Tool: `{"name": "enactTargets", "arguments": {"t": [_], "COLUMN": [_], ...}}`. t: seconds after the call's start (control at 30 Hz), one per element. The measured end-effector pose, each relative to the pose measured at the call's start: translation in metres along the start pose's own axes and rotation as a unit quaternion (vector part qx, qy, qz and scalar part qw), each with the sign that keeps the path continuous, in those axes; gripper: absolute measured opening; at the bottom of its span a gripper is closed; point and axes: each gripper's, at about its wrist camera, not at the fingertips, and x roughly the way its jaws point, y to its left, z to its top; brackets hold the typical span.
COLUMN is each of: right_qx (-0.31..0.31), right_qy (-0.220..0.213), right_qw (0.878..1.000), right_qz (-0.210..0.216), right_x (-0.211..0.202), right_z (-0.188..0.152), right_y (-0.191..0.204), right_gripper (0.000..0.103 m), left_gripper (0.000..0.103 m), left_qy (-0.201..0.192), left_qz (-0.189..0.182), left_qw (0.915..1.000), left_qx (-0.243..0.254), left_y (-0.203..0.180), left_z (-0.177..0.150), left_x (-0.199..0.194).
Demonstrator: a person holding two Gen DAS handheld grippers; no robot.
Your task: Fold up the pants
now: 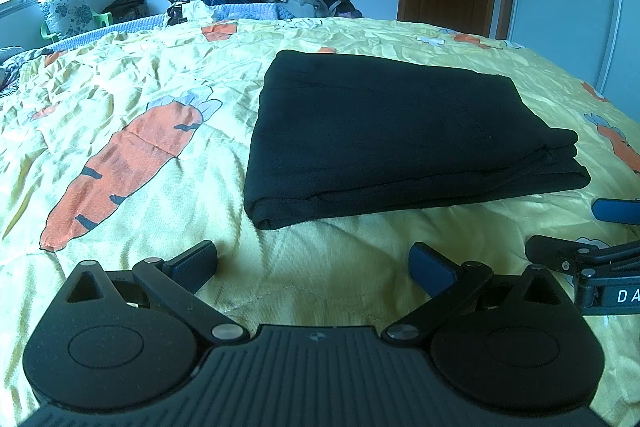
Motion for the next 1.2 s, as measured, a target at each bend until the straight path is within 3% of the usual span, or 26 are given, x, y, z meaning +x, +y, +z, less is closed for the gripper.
{"name": "enactTargets", "arguments": {"t": [1.2], "right_qx": [0.000], "right_qy": [0.000], "right_qw": [1.000], "right_qz": [0.000], "right_x": [-0.0002], "right_z": [0.0001], "right_y": [0.0010], "right_gripper": [0.103], "left_gripper": [0.103], "left_qy": [0.001], "left_qz": [0.026], "left_qw": [0.9994], "left_qx": [-0.023], "left_y": [-0.0009], "left_z": [0.0005], "left_x": [-0.0006]}}
